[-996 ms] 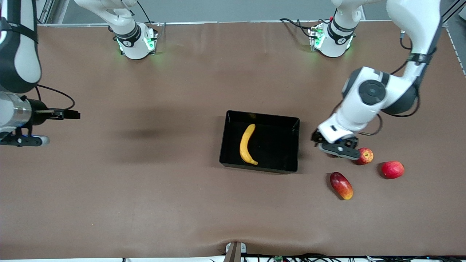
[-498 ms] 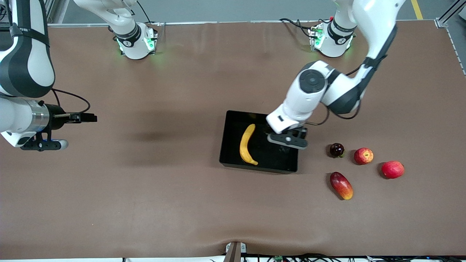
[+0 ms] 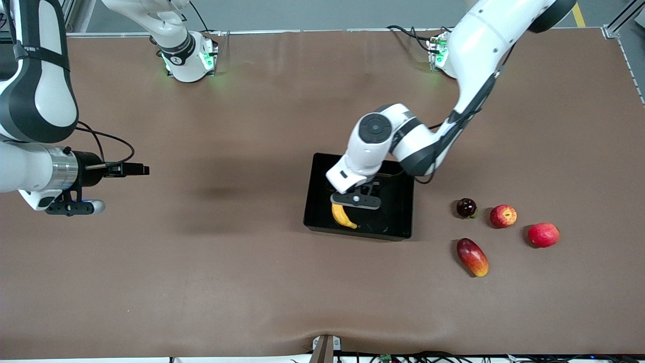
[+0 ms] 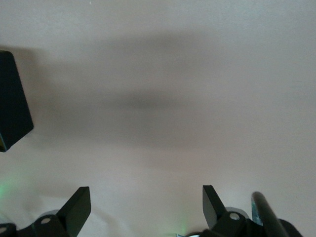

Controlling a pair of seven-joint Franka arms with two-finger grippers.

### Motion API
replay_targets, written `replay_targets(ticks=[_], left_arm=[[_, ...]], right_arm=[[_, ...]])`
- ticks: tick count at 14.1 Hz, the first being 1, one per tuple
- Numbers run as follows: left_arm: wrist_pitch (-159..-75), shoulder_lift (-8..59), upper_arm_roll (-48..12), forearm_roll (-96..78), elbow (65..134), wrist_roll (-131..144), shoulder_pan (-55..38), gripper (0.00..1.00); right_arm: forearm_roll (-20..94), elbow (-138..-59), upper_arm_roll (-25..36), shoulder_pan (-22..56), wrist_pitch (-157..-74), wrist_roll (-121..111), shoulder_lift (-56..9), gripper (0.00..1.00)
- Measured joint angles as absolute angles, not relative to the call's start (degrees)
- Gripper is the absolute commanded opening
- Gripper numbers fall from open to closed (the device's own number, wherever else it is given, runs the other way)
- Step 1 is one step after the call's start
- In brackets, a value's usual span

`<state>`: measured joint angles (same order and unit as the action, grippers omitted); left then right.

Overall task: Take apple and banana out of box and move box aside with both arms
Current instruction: 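Move the left gripper into the tray over the yellow banana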

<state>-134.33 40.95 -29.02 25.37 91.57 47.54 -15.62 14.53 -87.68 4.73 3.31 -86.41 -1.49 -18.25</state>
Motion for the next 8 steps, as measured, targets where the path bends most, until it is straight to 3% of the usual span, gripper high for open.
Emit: replay_targets(ticks=[4, 8], left_arm=[[-136.0, 44.06, -22.61, 25.63, 90.26, 51.41, -22.46, 1.0], [-140.28, 46.93, -21.05, 25.7, 90.09, 53.22, -23.85, 1.0]], right_arm=[[15.56, -87.68, 4.67, 5.38, -89.92, -1.0, -19.03, 1.0], [15.94, -87.68, 4.48, 10.22, -91.83, 5.6, -19.12, 1.0]])
